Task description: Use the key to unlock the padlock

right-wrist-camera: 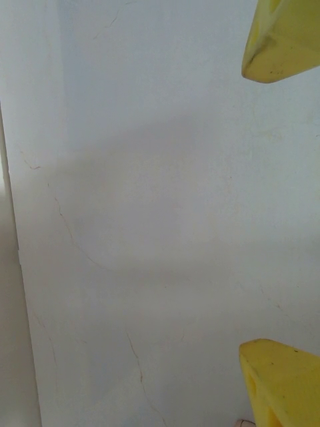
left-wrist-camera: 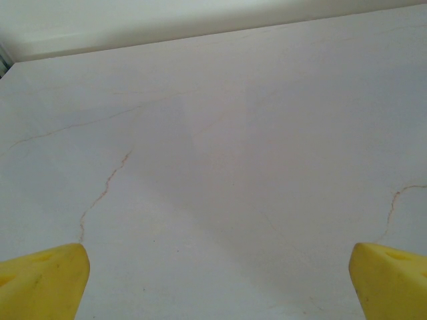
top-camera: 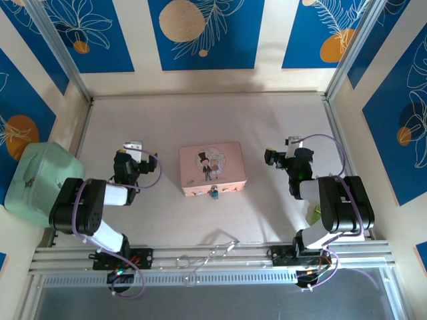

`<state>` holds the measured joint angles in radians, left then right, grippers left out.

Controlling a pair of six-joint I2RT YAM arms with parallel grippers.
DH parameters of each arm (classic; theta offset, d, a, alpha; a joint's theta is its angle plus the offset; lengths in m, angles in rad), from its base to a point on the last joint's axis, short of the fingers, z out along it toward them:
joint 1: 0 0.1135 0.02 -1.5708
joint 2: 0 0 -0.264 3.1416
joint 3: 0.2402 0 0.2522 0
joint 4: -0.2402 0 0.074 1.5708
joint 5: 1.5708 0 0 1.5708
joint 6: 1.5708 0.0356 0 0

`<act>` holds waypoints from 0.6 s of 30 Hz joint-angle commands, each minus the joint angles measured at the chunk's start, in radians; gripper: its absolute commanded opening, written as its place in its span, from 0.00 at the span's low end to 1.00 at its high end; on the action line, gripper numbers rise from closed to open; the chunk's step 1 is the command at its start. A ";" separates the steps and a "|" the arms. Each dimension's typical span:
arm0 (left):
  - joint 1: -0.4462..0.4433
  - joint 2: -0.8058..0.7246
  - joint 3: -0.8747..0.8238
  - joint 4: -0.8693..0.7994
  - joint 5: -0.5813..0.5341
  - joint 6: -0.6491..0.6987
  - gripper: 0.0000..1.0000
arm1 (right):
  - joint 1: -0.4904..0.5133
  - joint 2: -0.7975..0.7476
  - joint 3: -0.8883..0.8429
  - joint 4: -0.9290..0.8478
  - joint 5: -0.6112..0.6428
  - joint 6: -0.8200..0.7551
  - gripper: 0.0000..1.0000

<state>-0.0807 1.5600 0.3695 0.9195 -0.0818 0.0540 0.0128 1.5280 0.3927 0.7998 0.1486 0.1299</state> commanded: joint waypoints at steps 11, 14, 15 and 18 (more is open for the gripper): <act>0.004 -0.079 0.061 -0.136 -0.056 -0.029 0.99 | 0.035 -0.068 0.061 -0.111 0.137 -0.007 0.99; -0.009 -0.226 0.261 -0.539 -0.261 -0.106 0.99 | 0.125 -0.263 0.269 -0.642 0.315 0.093 0.99; -0.012 -0.283 0.324 -0.641 -0.328 -0.188 0.99 | 0.140 -0.321 0.355 -0.838 0.301 0.204 0.99; -0.027 -0.428 0.471 -0.999 -0.281 -0.460 0.97 | 0.132 -0.404 0.414 -1.055 0.150 0.483 0.99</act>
<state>-0.0910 1.2587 0.7307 0.2863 -0.2951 -0.1535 0.1497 1.2049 0.7727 0.1181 0.3229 0.3489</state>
